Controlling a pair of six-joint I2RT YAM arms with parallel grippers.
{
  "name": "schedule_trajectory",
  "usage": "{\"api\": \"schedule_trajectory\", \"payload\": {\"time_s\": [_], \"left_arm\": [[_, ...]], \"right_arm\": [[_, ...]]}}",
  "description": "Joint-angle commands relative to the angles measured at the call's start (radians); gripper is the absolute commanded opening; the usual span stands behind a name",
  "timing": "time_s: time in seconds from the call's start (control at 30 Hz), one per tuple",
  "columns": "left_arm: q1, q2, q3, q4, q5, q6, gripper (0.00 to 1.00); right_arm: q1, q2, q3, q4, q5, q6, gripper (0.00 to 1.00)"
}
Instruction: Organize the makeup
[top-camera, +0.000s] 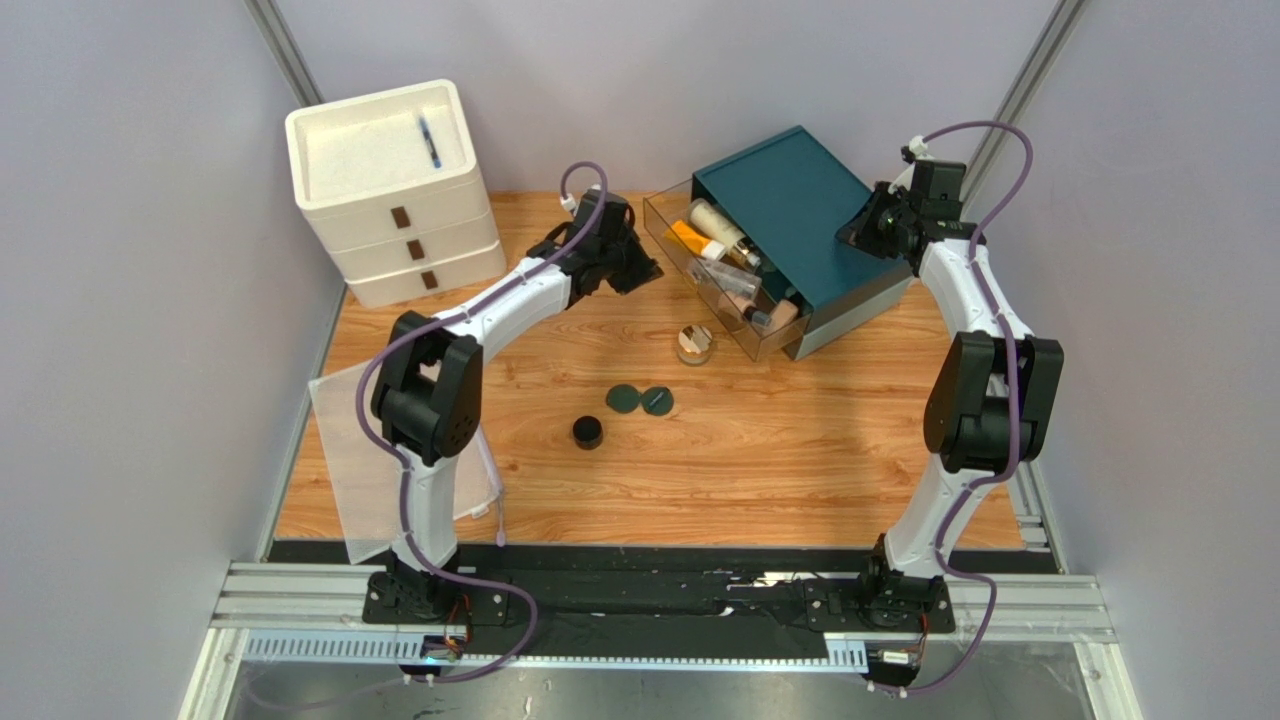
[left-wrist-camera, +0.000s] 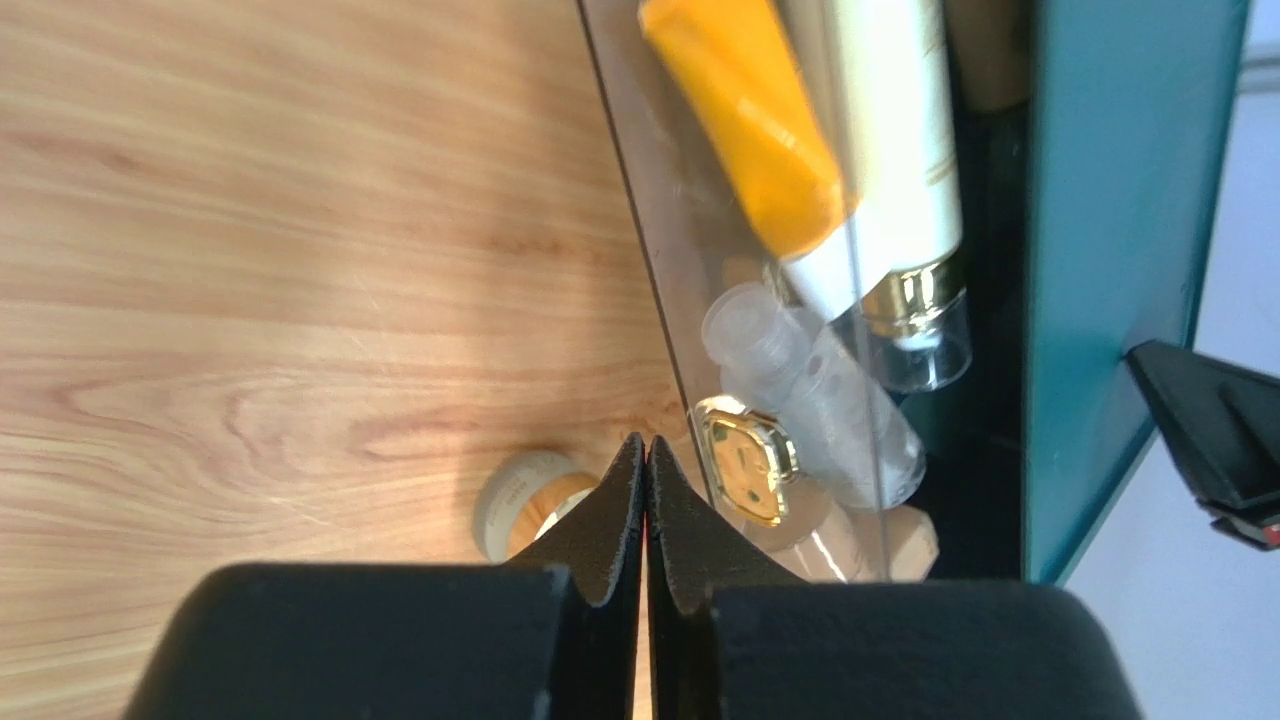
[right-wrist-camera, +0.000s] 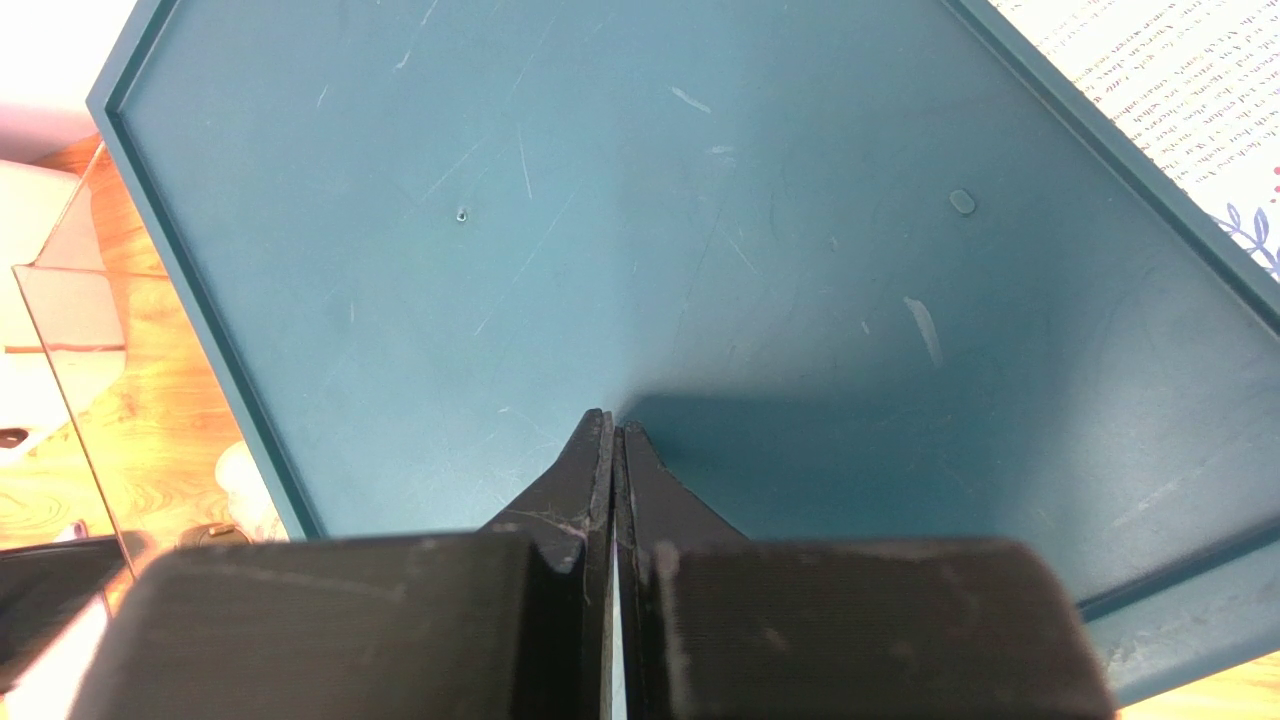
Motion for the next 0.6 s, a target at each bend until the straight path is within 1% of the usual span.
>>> {"api": "schedule_trajectory", "payload": {"time_s": [0.0,0.1,0.23,0.3,0.43,0.47,0.5,0.57], "left_arm": [[-0.018,0.085,0.046,0.024,0.144,-0.076,0.00],[-0.032,0.134,0.111,0.011,0.151,-0.070,0.00],[-0.043,0.211,0.258,-0.022,0.185,-0.069,0.00],[-0.056,0.249,0.300,-0.022,0.197,-0.084,0.00],[-0.093,0.332,0.470,-0.044,0.213,-0.109,0.00],[-0.099,0.377,0.505,-0.063,0.216,-0.115,0.00],[-0.115,0.398,0.571,-0.071,0.225,-0.124,0.00],[-0.127,0.459,0.630,-0.077,0.240,-0.158,0.00]], "right_arm": [[0.012,0.182,-0.121,-0.344,0.106,-0.067,0.00],[0.012,0.181,-0.127,-0.341,0.109,-0.069,0.00],[0.012,0.179,-0.132,-0.339,0.106,-0.067,0.00],[0.012,0.178,-0.130,-0.339,0.108,-0.066,0.00],[0.012,0.179,-0.126,-0.339,0.108,-0.067,0.00],[0.012,0.179,-0.126,-0.341,0.108,-0.066,0.00],[0.012,0.179,-0.126,-0.341,0.104,-0.067,0.00],[0.012,0.181,-0.126,-0.341,0.104,-0.067,0.00]]}}
